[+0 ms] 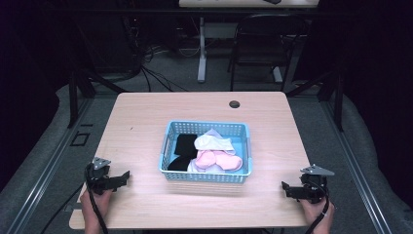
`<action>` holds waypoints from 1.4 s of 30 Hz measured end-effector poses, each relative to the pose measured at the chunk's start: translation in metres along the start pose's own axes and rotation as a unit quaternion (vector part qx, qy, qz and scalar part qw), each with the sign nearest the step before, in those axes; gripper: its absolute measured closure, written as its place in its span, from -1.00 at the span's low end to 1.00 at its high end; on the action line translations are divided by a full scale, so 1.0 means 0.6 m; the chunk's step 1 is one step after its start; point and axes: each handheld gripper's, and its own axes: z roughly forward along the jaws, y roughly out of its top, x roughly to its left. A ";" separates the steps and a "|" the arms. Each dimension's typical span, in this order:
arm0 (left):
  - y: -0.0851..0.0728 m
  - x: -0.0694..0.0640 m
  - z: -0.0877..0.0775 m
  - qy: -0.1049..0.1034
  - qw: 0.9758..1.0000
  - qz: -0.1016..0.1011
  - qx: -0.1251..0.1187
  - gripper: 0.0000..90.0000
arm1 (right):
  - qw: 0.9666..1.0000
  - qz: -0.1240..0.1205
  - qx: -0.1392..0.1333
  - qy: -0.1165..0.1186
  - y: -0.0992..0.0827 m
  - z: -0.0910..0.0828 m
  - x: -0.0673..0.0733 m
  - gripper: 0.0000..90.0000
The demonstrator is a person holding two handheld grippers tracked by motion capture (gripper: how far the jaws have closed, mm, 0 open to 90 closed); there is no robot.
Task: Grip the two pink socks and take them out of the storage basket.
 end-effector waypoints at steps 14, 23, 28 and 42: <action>0.000 0.000 0.000 0.001 1.000 -0.001 0.000 -0.81 | 1.000 0.001 0.001 -0.002 0.000 0.000 0.000 -1.00; 0.000 0.000 0.000 0.001 1.000 -0.003 -0.001 -0.81 | 1.000 0.013 0.016 0.011 0.008 -0.004 -0.004 -1.00; 0.000 0.000 0.000 0.001 1.000 -0.003 -0.001 -0.81 | 0.999 0.002 0.031 0.015 0.023 -0.018 0.005 -1.00; 0.000 -0.001 0.000 0.001 1.000 -0.002 -0.001 -0.81 | 0.997 -0.040 0.065 0.022 0.087 -0.064 0.039 -1.00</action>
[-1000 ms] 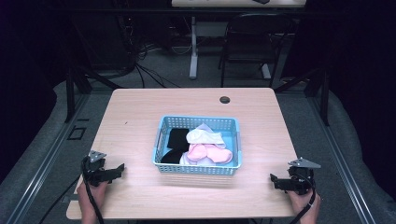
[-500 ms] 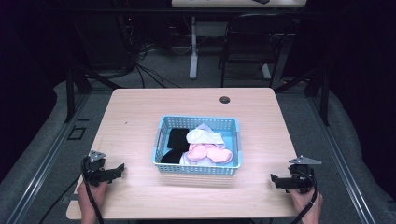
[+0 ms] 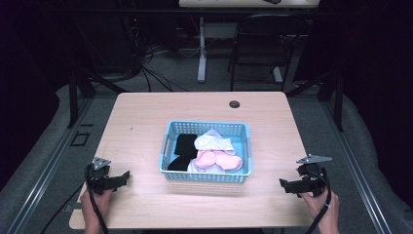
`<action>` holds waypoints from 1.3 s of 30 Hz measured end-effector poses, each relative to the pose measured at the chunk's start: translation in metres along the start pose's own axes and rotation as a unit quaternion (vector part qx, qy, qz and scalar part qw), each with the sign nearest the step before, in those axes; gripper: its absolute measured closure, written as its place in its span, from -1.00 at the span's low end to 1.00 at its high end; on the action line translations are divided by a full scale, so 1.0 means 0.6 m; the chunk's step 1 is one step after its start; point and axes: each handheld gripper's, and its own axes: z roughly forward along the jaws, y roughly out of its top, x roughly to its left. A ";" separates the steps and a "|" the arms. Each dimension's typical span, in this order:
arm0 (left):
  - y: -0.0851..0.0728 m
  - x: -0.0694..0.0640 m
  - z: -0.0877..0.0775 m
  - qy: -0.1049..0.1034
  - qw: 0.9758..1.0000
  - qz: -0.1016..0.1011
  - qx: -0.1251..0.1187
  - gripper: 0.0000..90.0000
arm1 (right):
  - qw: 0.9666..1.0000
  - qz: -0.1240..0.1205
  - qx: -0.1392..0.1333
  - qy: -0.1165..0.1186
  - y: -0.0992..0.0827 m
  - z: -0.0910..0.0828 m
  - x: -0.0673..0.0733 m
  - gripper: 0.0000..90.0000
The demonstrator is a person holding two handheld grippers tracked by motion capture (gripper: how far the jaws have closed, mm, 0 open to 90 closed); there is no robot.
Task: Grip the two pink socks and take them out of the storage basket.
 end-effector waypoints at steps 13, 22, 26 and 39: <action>0.000 0.000 -0.001 0.001 1.000 0.002 0.002 -0.81 | 0.999 -0.029 0.022 0.005 0.049 -0.046 0.016 -1.00; 0.000 0.000 0.000 0.000 1.000 0.002 0.001 -0.81 | 0.998 -0.044 0.039 0.016 0.081 -0.063 0.019 -1.00; 0.000 0.000 0.000 0.001 1.000 0.001 0.001 -0.81 | 0.997 -0.053 0.045 0.015 0.098 -0.070 0.023 -1.00; 0.000 0.000 0.000 0.000 1.000 0.002 0.001 -0.81 | 0.994 -0.083 0.064 0.022 0.154 -0.081 0.039 -1.00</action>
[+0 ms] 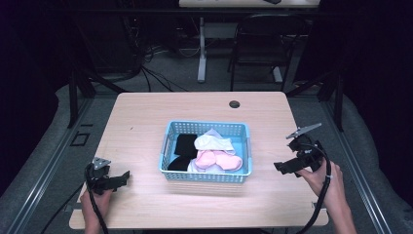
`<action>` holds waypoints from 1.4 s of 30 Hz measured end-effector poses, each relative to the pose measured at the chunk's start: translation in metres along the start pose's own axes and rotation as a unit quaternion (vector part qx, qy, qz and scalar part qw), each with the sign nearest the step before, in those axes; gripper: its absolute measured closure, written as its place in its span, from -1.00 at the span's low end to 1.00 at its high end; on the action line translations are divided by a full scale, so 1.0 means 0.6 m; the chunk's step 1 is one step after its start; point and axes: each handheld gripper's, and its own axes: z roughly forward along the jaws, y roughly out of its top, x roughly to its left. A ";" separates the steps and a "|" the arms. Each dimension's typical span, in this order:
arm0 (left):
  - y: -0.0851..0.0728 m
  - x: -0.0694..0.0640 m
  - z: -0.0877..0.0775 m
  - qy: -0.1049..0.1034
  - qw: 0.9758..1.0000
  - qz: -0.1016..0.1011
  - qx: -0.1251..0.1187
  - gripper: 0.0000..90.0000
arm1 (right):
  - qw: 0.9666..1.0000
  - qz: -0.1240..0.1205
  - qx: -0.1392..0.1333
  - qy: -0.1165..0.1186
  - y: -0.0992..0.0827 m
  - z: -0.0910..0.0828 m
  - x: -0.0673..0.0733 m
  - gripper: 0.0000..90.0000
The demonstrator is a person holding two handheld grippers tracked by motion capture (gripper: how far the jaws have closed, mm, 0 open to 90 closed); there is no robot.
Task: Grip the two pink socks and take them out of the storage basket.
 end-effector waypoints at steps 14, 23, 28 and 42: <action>0.000 0.000 0.000 0.000 1.000 0.000 0.000 -0.81 | 0.999 -0.040 0.031 0.019 0.077 0.013 0.020 -1.00; 0.000 0.000 0.000 0.000 1.000 0.000 0.000 -0.81 | 0.995 -0.082 0.049 0.040 0.129 0.032 0.063 -1.00; 0.000 0.000 0.000 0.000 1.000 0.000 0.000 -0.81 | 0.992 -0.098 0.060 0.052 0.147 0.045 0.083 -1.00; 0.000 0.000 0.000 0.000 1.000 0.000 0.000 -0.81 | 0.983 -0.120 0.093 0.102 0.192 0.106 0.136 -1.00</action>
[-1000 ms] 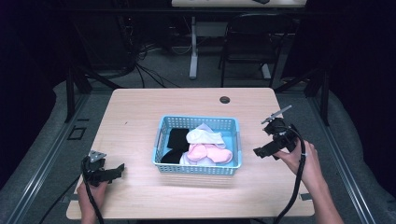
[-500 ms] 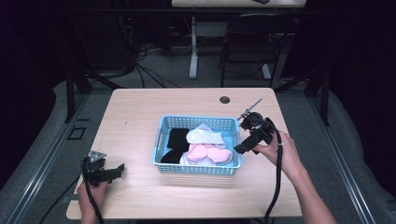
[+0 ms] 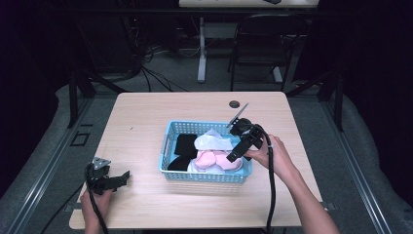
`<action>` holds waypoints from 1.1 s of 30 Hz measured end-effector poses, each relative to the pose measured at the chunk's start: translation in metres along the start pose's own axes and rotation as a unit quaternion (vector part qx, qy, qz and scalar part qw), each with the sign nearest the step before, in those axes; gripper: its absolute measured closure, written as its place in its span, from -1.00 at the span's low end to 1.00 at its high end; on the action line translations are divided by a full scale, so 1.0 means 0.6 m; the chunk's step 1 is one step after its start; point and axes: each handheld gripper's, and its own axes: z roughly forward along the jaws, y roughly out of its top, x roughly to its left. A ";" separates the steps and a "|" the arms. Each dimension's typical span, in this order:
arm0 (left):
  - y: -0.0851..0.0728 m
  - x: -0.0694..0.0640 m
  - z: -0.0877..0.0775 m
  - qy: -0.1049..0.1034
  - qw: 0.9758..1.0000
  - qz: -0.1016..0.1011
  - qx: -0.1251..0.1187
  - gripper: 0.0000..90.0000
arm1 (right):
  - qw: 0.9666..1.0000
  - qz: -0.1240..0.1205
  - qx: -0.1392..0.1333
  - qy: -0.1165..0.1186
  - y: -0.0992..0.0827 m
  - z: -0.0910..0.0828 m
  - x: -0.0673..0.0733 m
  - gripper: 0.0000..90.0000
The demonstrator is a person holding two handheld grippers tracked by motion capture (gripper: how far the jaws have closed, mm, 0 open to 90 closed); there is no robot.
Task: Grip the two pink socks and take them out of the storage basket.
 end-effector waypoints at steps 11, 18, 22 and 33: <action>0.000 0.000 0.000 0.000 1.000 -0.002 -0.001 -0.81 | 0.996 0.003 0.072 0.045 0.028 0.084 0.001 -0.72; 0.000 0.000 0.000 0.000 1.000 -0.002 -0.001 -0.81 | 0.993 0.020 0.103 0.051 0.031 0.120 -0.014 -0.34; 0.000 0.000 0.000 0.000 1.000 -0.002 -0.001 -0.81 | 0.993 0.023 0.112 0.040 0.033 0.127 -0.018 -0.25; 0.000 0.000 0.000 0.000 1.000 0.000 0.000 -0.81 | 0.989 0.028 0.148 0.011 0.037 0.154 -0.018 0.11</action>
